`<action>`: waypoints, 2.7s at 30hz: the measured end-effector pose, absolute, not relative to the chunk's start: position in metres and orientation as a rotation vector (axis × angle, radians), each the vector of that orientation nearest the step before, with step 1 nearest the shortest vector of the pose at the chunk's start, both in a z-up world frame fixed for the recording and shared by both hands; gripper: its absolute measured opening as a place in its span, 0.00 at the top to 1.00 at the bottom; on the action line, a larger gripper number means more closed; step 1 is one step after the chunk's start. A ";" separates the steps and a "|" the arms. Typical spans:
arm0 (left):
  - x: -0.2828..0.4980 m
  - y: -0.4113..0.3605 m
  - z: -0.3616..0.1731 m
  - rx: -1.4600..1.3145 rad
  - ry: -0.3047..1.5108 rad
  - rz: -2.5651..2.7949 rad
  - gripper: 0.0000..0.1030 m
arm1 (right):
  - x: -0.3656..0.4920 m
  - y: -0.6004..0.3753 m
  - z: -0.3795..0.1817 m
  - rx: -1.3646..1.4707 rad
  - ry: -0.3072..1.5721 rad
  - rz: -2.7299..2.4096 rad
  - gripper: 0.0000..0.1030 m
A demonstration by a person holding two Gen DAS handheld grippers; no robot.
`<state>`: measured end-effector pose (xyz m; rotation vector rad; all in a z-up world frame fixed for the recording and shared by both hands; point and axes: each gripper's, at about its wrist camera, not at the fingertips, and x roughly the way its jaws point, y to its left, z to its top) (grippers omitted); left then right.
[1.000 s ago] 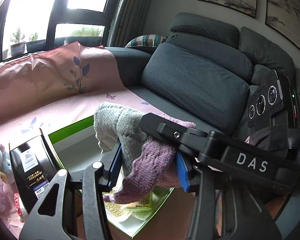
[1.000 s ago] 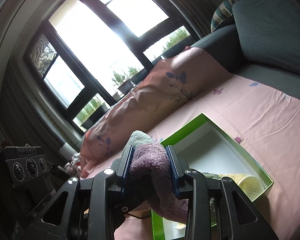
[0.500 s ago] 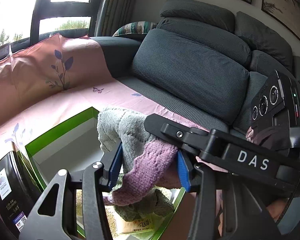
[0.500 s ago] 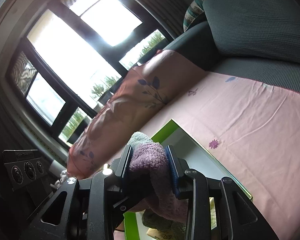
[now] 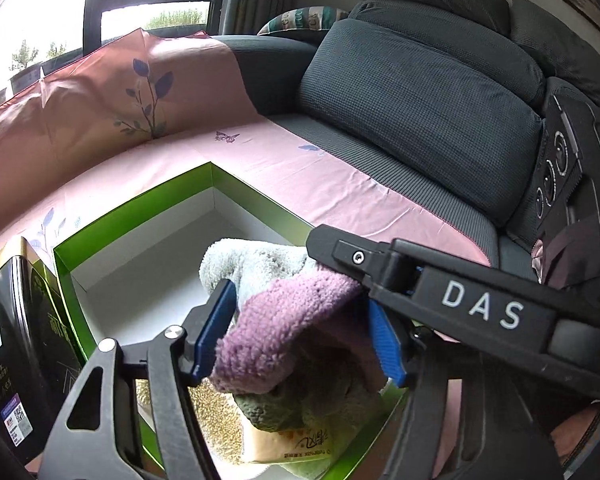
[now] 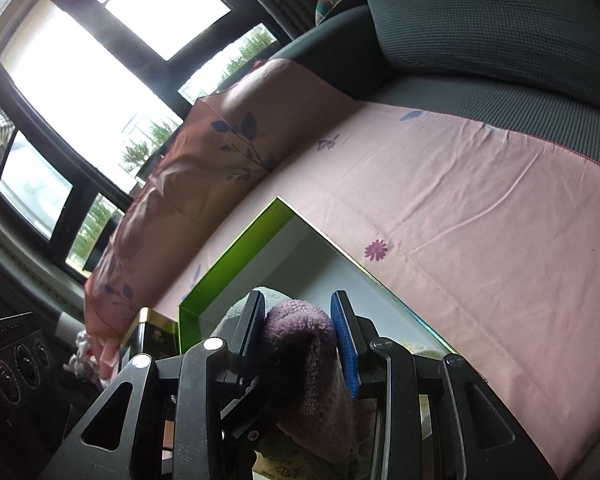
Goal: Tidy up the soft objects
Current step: 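Lower the cloth into the box and open the right gripper, then withdraw the right gripper and move toward the red-and-white plush, then close the right gripper on the red-and-white knitted plush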
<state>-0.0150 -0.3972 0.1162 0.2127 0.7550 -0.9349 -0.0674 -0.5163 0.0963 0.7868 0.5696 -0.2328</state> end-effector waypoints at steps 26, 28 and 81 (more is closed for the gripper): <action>-0.044 -0.212 0.191 -0.179 0.693 -0.763 0.01 | -0.103 -0.467 0.152 0.607 0.439 -0.272 0.08; -0.048 -0.187 0.195 -0.202 0.663 -0.727 0.01 | -0.106 -0.457 0.158 0.577 0.437 -0.286 0.07; -0.012 0.067 0.050 -0.390 0.842 -0.030 0.03 | 0.031 -0.153 0.041 -0.091 0.861 -0.025 0.75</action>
